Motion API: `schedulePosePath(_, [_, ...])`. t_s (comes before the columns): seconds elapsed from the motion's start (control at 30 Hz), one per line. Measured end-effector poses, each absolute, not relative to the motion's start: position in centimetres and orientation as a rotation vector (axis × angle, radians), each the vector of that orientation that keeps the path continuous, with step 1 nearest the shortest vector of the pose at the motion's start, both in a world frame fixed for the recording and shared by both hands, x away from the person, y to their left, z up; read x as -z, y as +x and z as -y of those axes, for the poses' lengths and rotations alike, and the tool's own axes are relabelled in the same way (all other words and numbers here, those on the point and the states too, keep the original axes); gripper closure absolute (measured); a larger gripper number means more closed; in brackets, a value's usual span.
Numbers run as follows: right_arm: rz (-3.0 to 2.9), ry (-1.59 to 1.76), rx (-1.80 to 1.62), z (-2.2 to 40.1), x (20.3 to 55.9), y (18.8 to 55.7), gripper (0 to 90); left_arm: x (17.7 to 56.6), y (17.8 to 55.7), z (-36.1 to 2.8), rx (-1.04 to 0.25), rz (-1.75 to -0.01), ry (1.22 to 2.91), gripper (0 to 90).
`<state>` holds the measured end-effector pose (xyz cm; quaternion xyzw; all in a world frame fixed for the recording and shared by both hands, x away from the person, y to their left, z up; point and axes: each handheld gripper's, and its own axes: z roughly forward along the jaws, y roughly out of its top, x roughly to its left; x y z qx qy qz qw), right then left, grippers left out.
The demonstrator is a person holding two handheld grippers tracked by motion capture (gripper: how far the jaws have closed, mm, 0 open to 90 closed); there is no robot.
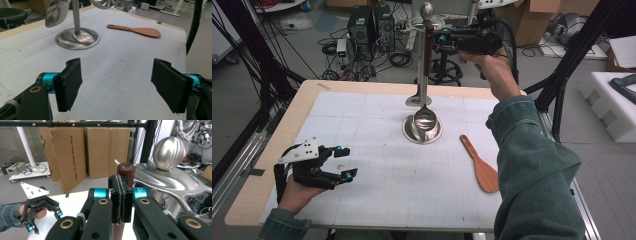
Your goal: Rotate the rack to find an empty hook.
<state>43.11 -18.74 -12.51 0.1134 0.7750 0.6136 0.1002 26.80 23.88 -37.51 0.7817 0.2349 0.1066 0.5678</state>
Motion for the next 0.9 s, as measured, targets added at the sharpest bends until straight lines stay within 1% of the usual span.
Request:
schedulePosePath(0.63, [-2.291,0.325,-1.807,16.6,12.5,43.0,90.0,37.5,26.8,-23.9,-0.254,-0.551,1.835,25.0])
schedulePosePath(0.9, [-2.3,0.319,-1.803,17.2,12.7,42.8,90.0,37.4,26.8,-23.9,-0.256,-0.546,1.835,25.1])
